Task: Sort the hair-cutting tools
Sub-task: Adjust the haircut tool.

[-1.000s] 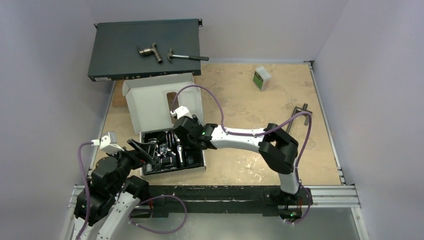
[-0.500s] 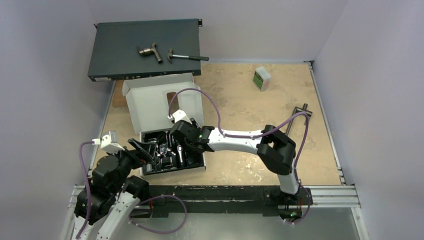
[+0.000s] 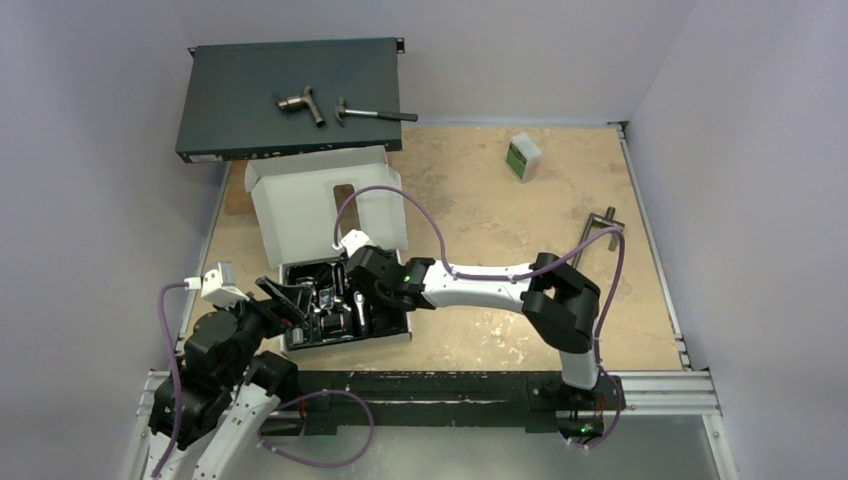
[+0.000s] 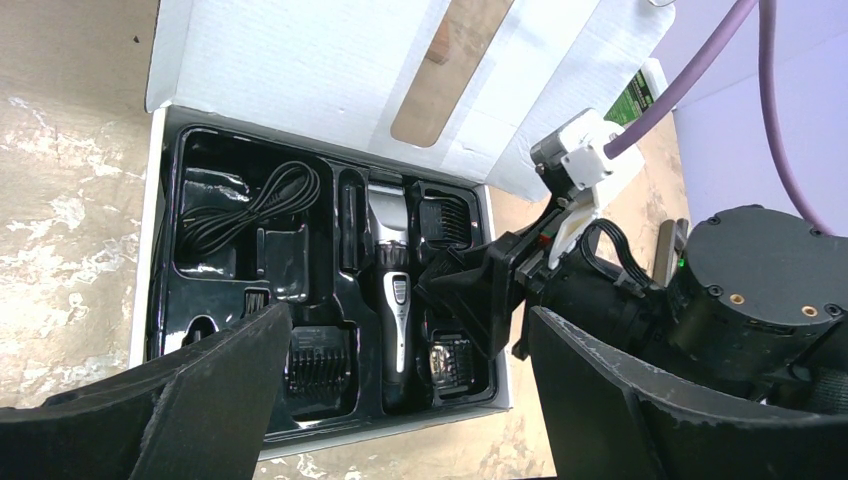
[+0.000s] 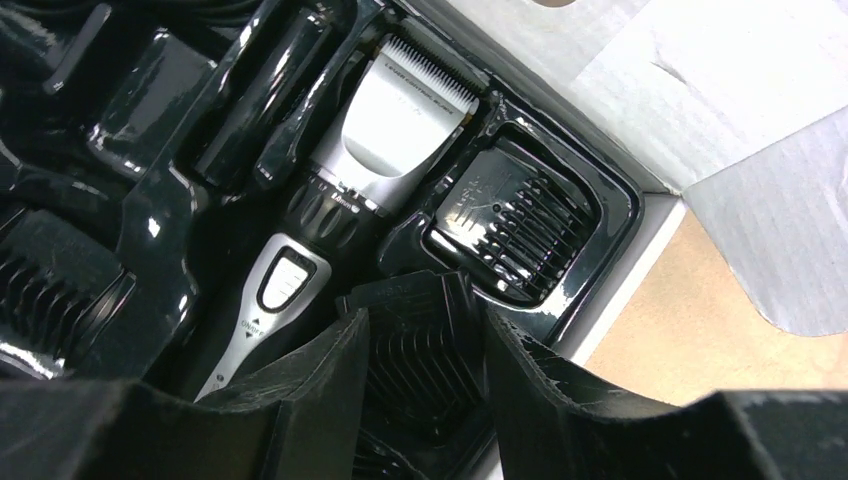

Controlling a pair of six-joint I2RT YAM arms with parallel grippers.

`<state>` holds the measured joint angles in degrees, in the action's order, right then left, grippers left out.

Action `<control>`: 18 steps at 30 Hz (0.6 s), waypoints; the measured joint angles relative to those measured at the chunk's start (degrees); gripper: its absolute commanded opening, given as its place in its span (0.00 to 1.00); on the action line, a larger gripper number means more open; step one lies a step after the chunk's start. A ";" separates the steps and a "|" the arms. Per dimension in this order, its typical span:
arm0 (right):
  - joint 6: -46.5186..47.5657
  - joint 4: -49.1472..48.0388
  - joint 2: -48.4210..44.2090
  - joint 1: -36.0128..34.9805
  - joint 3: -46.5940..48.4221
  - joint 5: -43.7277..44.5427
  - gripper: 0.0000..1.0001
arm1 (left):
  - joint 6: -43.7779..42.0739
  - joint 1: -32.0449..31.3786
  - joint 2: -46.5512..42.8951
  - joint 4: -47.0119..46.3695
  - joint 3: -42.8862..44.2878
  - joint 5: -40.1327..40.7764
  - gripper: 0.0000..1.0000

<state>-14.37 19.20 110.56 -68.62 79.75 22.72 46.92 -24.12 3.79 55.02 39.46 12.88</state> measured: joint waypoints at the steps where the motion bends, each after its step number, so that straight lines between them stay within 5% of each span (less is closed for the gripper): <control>1: 0.31 -0.33 -0.33 0.07 -0.35 -0.63 0.42 | 0.00 0.00 0.00 0.02 0.00 0.00 0.88; 10: 2.08 -1.29 -4.39 0.20 -2.21 -4.00 0.61 | 0.02 0.00 0.00 0.02 0.00 0.00 0.88; 18: -2.38 -0.79 -4.74 0.22 -0.48 -3.13 0.62 | 0.04 0.00 0.02 0.13 0.00 0.42 0.88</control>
<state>-16.75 18.41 105.82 -68.40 79.26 19.59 46.96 -24.12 3.81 55.16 39.46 13.30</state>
